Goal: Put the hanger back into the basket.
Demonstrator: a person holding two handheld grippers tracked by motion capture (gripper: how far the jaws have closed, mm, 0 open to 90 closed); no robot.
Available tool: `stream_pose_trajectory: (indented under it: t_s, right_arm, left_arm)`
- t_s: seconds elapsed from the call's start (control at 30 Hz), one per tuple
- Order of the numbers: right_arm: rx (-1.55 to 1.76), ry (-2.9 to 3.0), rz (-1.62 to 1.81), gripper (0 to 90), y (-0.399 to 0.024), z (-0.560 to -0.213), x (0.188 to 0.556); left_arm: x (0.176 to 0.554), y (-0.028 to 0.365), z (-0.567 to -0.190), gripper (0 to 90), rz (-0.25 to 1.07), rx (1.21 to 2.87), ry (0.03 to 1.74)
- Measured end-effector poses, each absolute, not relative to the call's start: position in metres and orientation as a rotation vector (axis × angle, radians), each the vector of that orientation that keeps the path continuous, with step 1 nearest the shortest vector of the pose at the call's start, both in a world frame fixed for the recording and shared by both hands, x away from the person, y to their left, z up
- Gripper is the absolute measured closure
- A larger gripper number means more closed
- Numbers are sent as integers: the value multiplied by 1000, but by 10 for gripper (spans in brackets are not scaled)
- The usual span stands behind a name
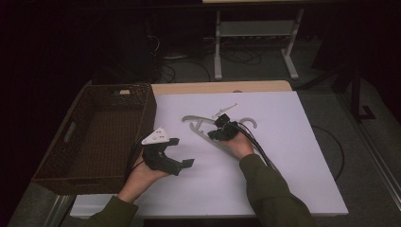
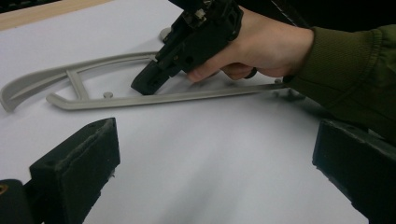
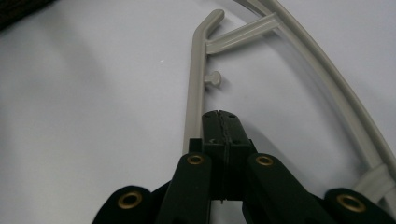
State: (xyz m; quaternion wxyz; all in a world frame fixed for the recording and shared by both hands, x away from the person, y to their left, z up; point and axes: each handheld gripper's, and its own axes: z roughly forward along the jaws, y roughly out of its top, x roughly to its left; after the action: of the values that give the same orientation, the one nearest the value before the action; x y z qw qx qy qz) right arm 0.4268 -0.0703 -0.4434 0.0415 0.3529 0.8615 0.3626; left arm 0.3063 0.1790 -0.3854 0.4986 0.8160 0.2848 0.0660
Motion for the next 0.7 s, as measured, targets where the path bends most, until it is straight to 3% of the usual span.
stream_pose_trajectory:
  t_s: [0.7]
  right_arm:
    - [654,2939,1157,896,-37,-441,369]
  left_arm:
    - [306,180,-384,5,166,1975,700]
